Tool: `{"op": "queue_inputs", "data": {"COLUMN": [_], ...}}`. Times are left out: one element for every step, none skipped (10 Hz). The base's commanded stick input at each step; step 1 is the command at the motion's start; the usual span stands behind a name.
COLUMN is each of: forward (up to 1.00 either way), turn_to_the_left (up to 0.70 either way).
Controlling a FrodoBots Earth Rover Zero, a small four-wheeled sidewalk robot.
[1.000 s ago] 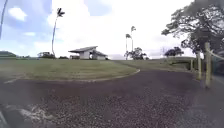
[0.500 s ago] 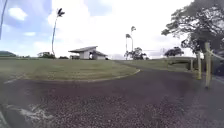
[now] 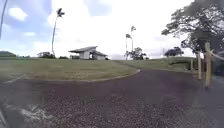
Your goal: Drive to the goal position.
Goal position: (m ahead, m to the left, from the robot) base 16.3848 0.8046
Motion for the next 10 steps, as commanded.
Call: {"op": "queue_inputs", "data": {"forward": [0.04,0.04,0.04,0.04,0.04,0.04,0.04,0.04,0.04,0.04], "turn_to_the_left": [0.0,0.0,0.0,0.0,0.0,0.0,0.0,0.0,0.0,0.0]}}
